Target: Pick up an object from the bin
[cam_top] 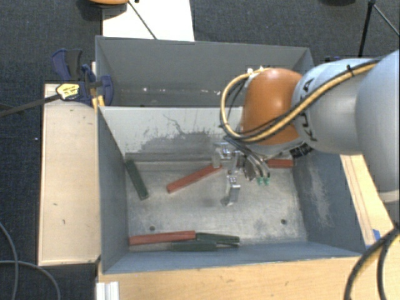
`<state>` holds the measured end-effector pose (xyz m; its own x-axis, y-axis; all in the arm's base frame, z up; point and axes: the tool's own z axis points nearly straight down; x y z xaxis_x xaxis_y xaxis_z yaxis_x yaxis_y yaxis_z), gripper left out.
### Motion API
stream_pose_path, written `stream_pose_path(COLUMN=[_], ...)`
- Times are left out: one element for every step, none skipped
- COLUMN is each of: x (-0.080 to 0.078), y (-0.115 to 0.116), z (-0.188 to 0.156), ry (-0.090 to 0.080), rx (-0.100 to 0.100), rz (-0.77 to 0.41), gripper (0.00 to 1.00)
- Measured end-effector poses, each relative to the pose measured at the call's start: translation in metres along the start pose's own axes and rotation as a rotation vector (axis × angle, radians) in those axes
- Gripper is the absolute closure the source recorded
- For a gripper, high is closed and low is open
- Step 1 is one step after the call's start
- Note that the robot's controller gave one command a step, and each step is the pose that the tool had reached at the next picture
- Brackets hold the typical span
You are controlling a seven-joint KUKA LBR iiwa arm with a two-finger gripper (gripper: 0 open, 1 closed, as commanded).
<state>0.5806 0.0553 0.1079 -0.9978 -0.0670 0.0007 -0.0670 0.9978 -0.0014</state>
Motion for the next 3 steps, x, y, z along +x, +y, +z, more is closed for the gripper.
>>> stream_pose_path(x=[-0.011,-0.016,-0.016], y=[0.03,0.079,0.079], z=[-0.001,0.037,0.037], ry=[-0.005,-0.002,-0.002], rx=[-0.005,-0.002,-0.002], rz=[0.039,-0.193,-0.194], gripper=[0.0,1.0,1.0])
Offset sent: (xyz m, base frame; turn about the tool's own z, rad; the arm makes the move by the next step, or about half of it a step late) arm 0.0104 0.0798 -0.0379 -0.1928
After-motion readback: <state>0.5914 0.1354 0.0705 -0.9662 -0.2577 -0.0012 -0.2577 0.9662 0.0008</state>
